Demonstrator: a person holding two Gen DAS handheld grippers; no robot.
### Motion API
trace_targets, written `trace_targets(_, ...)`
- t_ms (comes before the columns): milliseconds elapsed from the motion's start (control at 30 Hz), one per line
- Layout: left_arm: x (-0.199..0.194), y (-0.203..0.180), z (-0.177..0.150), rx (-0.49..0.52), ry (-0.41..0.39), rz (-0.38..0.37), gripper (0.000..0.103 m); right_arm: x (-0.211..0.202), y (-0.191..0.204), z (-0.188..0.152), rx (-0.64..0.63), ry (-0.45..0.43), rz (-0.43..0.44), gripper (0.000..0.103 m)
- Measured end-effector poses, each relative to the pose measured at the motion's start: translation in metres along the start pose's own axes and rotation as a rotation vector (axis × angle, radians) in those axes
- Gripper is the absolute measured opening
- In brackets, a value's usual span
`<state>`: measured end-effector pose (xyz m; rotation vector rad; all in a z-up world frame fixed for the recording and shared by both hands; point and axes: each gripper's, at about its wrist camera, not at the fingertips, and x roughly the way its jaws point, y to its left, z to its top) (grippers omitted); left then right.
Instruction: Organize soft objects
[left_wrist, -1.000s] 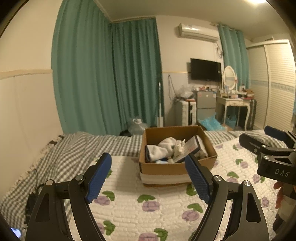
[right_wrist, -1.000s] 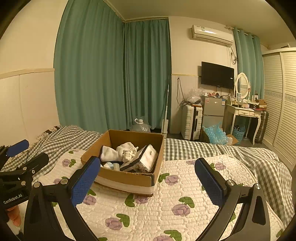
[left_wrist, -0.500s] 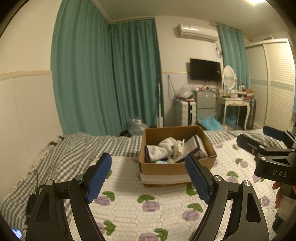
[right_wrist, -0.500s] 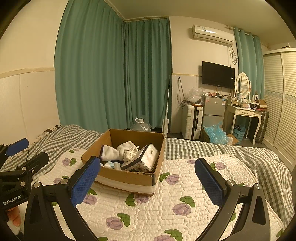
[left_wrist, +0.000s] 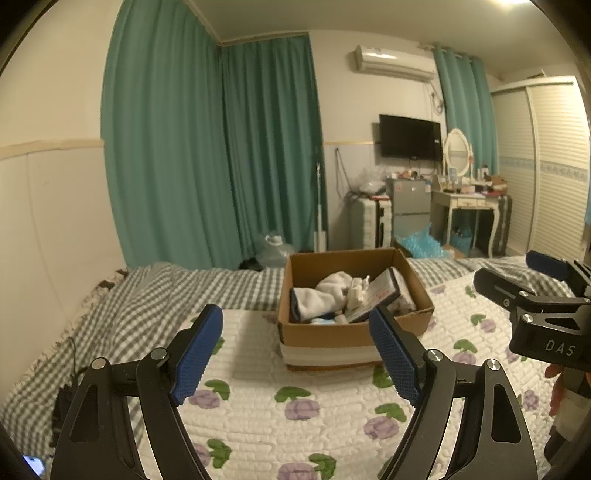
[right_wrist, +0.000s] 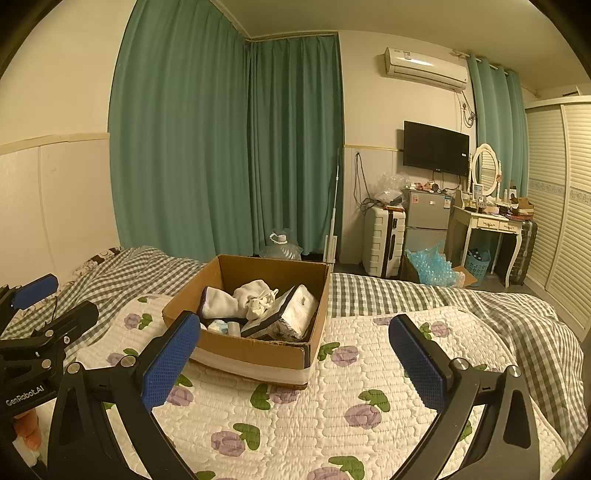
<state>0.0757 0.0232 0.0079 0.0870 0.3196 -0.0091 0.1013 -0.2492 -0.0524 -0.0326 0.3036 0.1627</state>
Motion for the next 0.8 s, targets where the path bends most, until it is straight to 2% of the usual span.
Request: trace_targets(800, 0.0044, -0.0004, 0.0019, 0.002, 0.019, -0.008, 0.083, 0.0005, -0.0039, -0.0025, 0.008, 0.012, -0.001, 0.103)
